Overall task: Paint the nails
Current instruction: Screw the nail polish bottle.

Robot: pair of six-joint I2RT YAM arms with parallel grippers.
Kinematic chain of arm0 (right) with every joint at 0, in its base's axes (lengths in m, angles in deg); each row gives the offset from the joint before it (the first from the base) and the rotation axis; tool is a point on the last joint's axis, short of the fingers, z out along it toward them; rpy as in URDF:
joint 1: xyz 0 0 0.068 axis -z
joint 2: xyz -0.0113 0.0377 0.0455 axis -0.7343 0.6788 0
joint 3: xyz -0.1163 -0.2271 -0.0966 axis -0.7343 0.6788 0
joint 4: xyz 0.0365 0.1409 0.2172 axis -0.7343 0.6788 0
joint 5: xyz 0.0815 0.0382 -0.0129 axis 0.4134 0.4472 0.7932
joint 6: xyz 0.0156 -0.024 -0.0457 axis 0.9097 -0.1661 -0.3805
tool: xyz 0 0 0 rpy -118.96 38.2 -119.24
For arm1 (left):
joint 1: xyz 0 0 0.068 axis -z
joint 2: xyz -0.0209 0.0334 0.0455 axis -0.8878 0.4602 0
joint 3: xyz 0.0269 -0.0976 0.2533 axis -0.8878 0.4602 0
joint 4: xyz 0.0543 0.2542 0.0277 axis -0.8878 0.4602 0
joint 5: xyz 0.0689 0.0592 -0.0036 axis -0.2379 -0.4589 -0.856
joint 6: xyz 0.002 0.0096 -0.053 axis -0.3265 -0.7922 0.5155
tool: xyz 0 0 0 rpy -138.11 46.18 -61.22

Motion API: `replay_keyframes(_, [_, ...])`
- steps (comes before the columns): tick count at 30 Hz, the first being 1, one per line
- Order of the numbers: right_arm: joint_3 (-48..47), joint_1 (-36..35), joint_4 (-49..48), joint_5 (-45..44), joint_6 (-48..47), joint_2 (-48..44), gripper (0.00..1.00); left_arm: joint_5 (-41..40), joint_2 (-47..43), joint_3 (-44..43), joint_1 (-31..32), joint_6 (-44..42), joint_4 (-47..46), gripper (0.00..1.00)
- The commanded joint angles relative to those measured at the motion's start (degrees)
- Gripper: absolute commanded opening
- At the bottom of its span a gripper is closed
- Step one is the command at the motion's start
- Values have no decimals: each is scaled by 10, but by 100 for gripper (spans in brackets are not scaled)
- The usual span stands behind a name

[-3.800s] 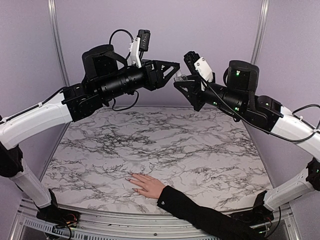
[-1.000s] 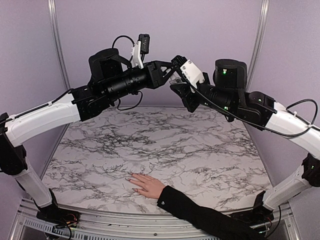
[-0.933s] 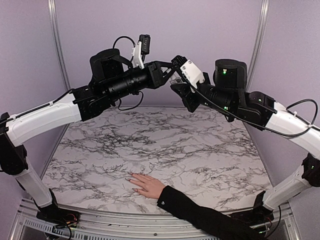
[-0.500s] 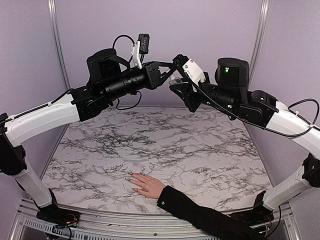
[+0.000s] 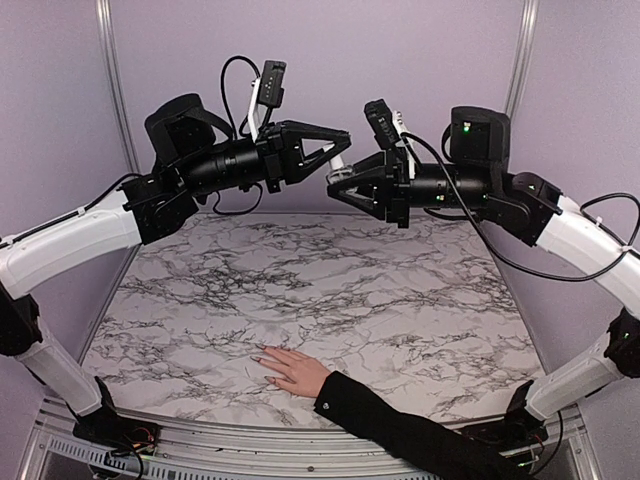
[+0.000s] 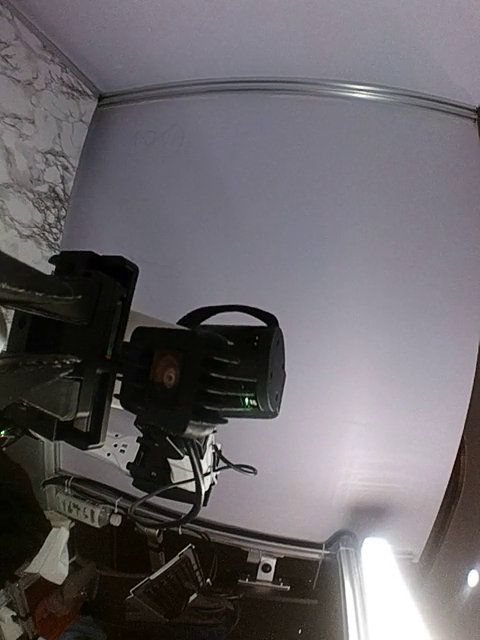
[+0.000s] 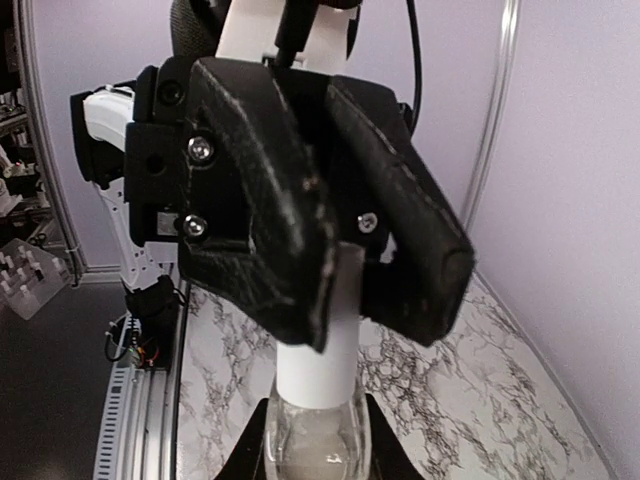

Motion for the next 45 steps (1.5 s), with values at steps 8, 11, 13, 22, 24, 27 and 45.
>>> replay_keyframes(8, [-18,6,-210,254,102,-24,0,252,-11,20,-9,-1,37,0])
replay_keyframes(11, [-19,6,-226,268,116,-21,0,271,-16,20,-13,8,37,7])
replay_keyframes(13, [-19,6,-220,258,109,-21,0,243,-26,25,-22,11,38,22])
replay_keyframes(22, [-30,-15,-47,-105,-48,-21,0,-79,-148,68,-78,-28,82,45])
replay_keyframes(24, [-27,-31,-38,-212,-68,-16,0,-116,-148,60,-76,-20,88,46])
replay_keyframes(27, [-21,-53,-42,-339,-95,-8,0,-175,-135,42,-56,-16,93,48])
replay_keyframes(45, [-22,-105,-44,-489,-139,14,0,-295,26,-85,37,41,117,31])
